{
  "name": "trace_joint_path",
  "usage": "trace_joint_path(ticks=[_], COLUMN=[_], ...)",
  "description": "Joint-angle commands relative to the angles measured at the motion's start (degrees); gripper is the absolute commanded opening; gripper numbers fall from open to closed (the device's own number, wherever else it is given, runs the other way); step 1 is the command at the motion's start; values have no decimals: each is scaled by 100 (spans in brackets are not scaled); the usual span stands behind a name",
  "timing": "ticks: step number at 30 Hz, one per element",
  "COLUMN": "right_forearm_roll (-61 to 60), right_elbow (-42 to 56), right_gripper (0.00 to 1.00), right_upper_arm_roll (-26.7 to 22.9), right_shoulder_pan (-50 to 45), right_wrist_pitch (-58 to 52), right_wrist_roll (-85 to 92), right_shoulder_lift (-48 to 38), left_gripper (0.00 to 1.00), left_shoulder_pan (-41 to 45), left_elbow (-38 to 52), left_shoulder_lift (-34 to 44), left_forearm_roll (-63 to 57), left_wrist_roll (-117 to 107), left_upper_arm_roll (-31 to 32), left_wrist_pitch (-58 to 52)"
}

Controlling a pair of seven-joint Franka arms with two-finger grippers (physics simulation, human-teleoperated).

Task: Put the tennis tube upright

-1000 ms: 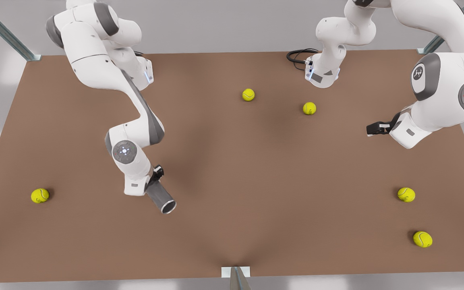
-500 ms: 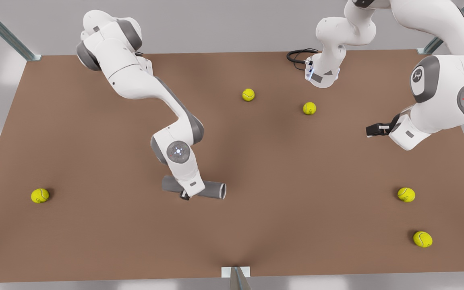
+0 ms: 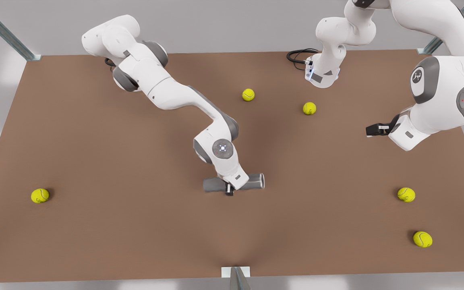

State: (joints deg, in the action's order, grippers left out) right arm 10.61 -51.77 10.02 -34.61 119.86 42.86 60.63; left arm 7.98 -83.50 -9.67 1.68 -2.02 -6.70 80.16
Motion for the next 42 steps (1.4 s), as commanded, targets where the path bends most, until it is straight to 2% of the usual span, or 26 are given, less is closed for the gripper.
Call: trace_joint_path(ticks=[1, 2, 4, 9, 11, 12, 13, 14, 15, 16, 17, 18, 19, 20, 21, 22, 23, 25, 28, 34, 42], right_forearm_roll=[3, 3, 3, -145, -568, -569, -569, -534, -568, -788, -797, -745, -727, -709, -700, -692, -587, -454, -436, -402, -410], right_elbow=[44, 71, 185, 211, 176, -17, -61, -472, -1457, -2415, -2926, -2987, -3207, -3542, -3489, -3287, -3111, -3120, -2874, -2698, -2698], right_gripper=[76, 79, 100, 100, 100, 100, 100, 100, 100, 100, 100, 100, 100, 100, 100, 100, 100, 100, 100, 100, 100], right_upper_arm_roll=[0, -18, -26, -18, 0, 0, 9, 9, 9, 9, 9, 0, -9, 17, 17, 17, 9, 9, 0, 0, 0], right_shoulder_pan=[-10, -80, -125, -72, 288, 604, 912, 1193, 1834, 2406, 3126, 3496, 3610, 3813, 3822, 3752, 3743, 3743, 3690, 3655, 3628], right_wrist_pitch=[3, 29, 108, 38, -1016, -1806, -3010, -3223, -3092, -2635, -2537, -2608, -2669, -2678, -2853, -3302, -3241, -3240, -3293, -3039, -3047], right_wrist_roll=[-6, -14, -14, -6, -128, -786, -2525, -2967, -3082, -3231, -3968, -4757, -5234, -5314, -5288, -5235, -5244, -5297, -5279, -5297, -5297], right_shoulder_lift=[28, 72, 212, 178, -481, -1140, -1676, -2237, -3214, -3917, -4226, -4418, -4629, -4938, -4964, -4947, -4921, -4789, -4797, -4648, -4648], left_gripper=[100, 100, 100, 100, 100, 100, 100, 100, 100, 100, 100, 100, 100, 100, 100, 100, 100, 100, 100, 100, 100], left_shoulder_pan=[1, 1, 1, 1, 1, 1, -86, -261, -570, -666, -684, -693, -684, -596, -403, -148, 19, 151, 142, 151, 107], left_elbow=[0, 0, 0, 0, 0, 0, 0, 9, 53, 70, 70, 62, 62, 53, 44, -149, -272, -290, -281, -70, 79], left_shoulder_lift=[0, 0, -44, -70, -70, -87, -307, -517, -1097, -1397, -1880, -2249, -2486, -3031, -3348, -3410, -3418, -3770, -4201, -4253, -4394], left_forearm_roll=[-1, -1, 8, 8, 8, 17, 297, 735, 1985, 2643, 3364, 4076, 4550, 5553, 6221, 6608, 6925, 7048, 7698, 7971, 8296], left_wrist_roll=[0, 0, 0, 0, 0, -9, -9, 26, -35, -18, -9, 9, 9, 26, 263, 553, 861, 1836, 3041, 3006, 3102], left_upper_arm_roll=[-7, 2, -7, 2, -7, 2, -15, -24, -51, -59, -59, -59, -51, -33, -24, -15, 63, 467, 521, 784, 1083], left_wrist_pitch=[0, 0, 9, 9, 9, 18, 9, 9, 105, 544, 615, 896, 1028, 1247, 1529, 1968, 2267, 2865, 2953, 3392, 3410])
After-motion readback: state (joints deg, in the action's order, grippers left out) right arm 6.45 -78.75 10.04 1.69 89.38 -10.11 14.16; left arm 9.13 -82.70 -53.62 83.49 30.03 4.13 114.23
